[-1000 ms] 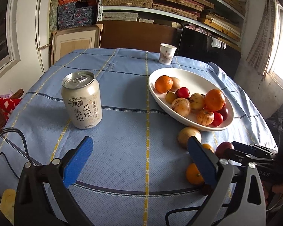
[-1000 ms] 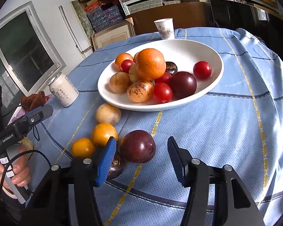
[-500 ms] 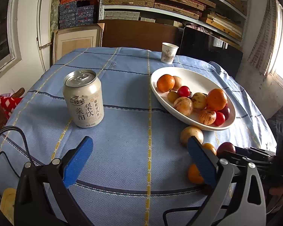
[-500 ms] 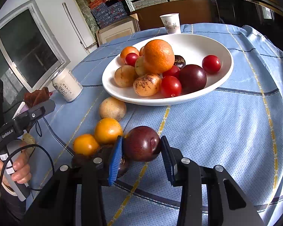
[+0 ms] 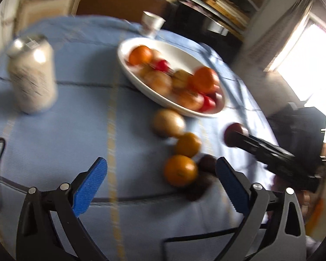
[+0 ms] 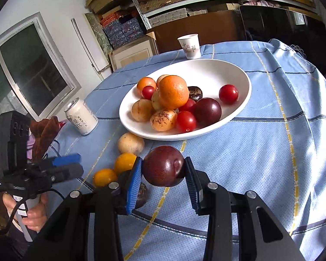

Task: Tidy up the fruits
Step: 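Grasp a small orange with the left gripper while the right gripper holds the plum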

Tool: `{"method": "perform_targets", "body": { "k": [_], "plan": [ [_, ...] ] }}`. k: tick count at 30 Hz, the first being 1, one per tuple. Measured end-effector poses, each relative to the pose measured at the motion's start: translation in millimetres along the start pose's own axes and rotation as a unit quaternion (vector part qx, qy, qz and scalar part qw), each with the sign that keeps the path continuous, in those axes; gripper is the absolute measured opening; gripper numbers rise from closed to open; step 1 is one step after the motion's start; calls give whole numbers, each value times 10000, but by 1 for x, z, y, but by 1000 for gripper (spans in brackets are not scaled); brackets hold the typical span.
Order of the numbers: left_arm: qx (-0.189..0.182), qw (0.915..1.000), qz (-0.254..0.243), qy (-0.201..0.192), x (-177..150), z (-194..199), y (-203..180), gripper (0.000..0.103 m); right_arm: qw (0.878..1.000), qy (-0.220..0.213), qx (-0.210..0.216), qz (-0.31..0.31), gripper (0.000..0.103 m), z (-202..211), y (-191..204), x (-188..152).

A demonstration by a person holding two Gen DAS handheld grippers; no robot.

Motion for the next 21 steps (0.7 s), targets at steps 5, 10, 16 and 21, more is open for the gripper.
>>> {"method": "perform_targets", "body": {
  "k": [5, 10, 16, 21],
  "plan": [
    [-818, 9959, 124, 375, -5, -10, -5, 98, 10000, -10, -6, 39, 39, 1, 2, 0],
    [-1256, 9888, 438, 672, -6, -23, -2, 70, 10000, -41, -52, 16, 39, 2, 1, 1],
    [-1130, 9896, 496, 739, -5, -37, -5, 54, 10000, -52, -78, 23, 39, 3, 2, 0],
    [-1029, 9907, 438, 778, -2, -43, -7, 46, 9999, -53, -85, 43, 39, 3, 2, 1]
  ]
}}
Point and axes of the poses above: each gripper's, at about its wrist camera, not at the fingertips, and z roughly against the way its jaws point, y to its left, x to its top, the point moved 1 cm from there along -z, roughly the way its jaws point, and after that the axes turned 4 degrees about x, right-handed, at the moved point
